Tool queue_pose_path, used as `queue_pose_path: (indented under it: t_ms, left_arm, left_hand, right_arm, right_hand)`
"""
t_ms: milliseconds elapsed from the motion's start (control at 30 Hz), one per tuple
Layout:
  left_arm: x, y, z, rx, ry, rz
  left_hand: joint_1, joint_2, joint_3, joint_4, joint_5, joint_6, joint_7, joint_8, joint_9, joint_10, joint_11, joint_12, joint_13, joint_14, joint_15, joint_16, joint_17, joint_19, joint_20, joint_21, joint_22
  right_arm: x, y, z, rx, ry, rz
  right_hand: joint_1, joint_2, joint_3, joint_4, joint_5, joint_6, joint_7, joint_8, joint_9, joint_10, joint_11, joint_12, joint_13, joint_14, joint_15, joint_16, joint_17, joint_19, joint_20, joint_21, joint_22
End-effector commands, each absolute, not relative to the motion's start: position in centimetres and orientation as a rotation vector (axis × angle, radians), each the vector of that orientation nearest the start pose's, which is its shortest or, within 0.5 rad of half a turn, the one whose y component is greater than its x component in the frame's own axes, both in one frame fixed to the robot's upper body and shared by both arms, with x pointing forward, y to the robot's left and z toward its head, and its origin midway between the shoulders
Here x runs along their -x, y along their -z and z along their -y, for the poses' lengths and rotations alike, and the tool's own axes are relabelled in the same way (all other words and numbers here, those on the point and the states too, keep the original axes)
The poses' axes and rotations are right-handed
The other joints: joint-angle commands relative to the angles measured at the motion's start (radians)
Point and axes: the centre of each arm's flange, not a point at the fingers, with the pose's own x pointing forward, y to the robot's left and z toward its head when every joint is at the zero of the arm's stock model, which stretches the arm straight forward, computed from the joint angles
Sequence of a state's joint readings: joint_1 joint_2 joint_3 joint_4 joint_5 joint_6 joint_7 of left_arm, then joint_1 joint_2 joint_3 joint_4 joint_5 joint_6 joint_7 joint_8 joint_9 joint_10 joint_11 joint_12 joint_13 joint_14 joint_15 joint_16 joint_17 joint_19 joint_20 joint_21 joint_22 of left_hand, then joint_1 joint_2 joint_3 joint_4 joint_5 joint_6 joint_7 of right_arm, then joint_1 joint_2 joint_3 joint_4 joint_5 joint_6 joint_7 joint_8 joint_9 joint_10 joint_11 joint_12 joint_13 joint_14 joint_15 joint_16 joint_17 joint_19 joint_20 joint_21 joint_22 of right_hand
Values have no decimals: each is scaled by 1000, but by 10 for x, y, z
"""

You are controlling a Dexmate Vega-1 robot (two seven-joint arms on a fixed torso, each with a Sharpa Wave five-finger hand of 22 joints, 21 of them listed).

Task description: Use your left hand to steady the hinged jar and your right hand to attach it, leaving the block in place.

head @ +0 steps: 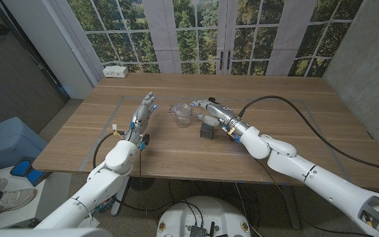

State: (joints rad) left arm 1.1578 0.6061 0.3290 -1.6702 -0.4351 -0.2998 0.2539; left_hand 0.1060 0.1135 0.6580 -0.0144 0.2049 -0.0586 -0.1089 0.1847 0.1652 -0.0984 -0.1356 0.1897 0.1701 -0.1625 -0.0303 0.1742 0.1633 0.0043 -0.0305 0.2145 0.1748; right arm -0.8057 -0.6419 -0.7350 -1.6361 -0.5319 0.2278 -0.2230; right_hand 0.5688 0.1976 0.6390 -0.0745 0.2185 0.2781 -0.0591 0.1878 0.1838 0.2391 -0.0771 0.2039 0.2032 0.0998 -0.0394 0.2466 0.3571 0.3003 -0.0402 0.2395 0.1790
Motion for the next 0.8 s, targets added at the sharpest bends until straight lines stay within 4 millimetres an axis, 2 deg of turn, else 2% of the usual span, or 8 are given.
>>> queue_pose_path:
  t_ms: [33,667,700,800]
  left_arm:
    - [-569,80,-273,-119,76,644]
    - [-573,77,-272,-126,77,642]
    - [-573,77,-272,-126,77,641]
    - [-573,78,-272,-124,77,638]
  left_hand:
    - [12,57,3,-8,-4,6,-2,-1,3,6,-2,0,3,5,-130,2,2,7,-89,-3,3]
    - [17,58,3,-15,-6,10,1,-1,4,10,0,0,3,8,-129,2,2,9,-88,-5,3]
    - [17,58,3,-15,-6,10,1,-1,4,10,0,0,3,8,-129,2,2,9,-88,-5,3]
    - [18,58,3,-16,-6,11,1,-1,4,10,1,0,3,8,-129,2,2,9,-88,-5,3]
  right_arm:
    - [-577,49,91,1236,-316,980]
    - [-581,48,78,1284,-335,986]
    - [-581,48,76,1289,-332,990]
    - [-579,48,71,1320,-310,1004]
  right_hand:
    - [13,6,0,-5,5,-8,1,-1,3,4,-9,-2,3,-3,-103,-4,0,0,-49,-7,1]
    - [25,10,4,-7,9,-15,-3,-2,3,-1,-20,-4,3,-14,-107,-8,-2,-2,-45,-9,2]
    - [35,12,11,-13,13,-18,-7,-2,2,-2,-22,-4,3,-14,-108,-9,-4,0,-44,-9,1]
    - [118,7,57,-68,52,-48,-18,-6,2,-24,-42,-11,2,-22,-113,-19,-25,-1,-46,-14,0]
